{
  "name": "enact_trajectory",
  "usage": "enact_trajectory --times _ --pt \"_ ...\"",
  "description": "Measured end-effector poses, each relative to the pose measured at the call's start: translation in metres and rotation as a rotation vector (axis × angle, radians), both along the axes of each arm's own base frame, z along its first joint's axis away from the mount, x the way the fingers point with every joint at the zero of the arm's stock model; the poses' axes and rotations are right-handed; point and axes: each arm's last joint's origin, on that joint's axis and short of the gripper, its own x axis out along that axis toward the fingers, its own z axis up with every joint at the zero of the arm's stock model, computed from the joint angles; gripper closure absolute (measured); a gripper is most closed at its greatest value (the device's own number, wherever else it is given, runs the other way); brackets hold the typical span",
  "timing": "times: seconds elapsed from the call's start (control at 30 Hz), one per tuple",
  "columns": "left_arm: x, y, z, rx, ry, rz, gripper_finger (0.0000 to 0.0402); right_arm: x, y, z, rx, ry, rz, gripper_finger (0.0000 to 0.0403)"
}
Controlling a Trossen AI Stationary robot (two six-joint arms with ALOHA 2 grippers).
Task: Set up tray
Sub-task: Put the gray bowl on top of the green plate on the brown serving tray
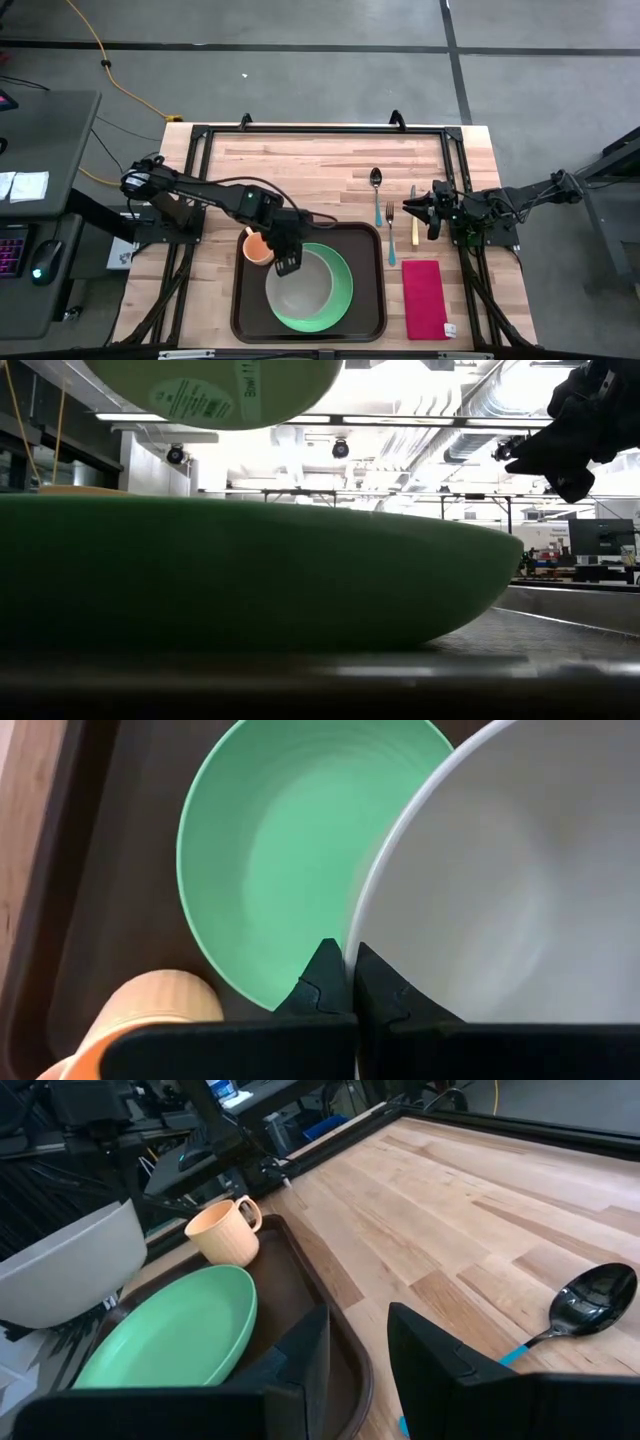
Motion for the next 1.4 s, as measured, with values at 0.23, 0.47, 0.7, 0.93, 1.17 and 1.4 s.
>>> enact_trajectory --times 0.23,0.47,0.7,0.93,1.17,1.4 --pt "0.000 -0.001 0.000 -0.006 0.006 0.014 0.0384 0.000 0.000 0.000 -0.001 0.000 -0.001 0.0320" --pt "0.000 -0.005 0.000 -0.004 -0.001 0.026 0.0384 0.000 0.000 0.000 -0.001 0.001 -0.002 0.0320" --pt "0.010 -0.010 -0.012 0.000 0.011 0.025 0.0384 0.000 0.000 0.000 -0.002 -0.001 -0.007 0.0320" --pt "0.019 -0.011 -0.021 0.028 0.051 0.004 0.0385 0.002 0.000 0.000 -0.005 0.004 -0.010 0.0320" --pt "0.031 -0.013 -0.029 0.070 0.083 -0.011 0.0385 0.003 0.001 -0.001 -0.005 0.010 -0.007 0.0320" --pt "0.035 -0.014 -0.039 0.079 0.112 -0.032 0.0385 0.004 0.001 0.000 -0.003 0.006 -0.004 0.0320"
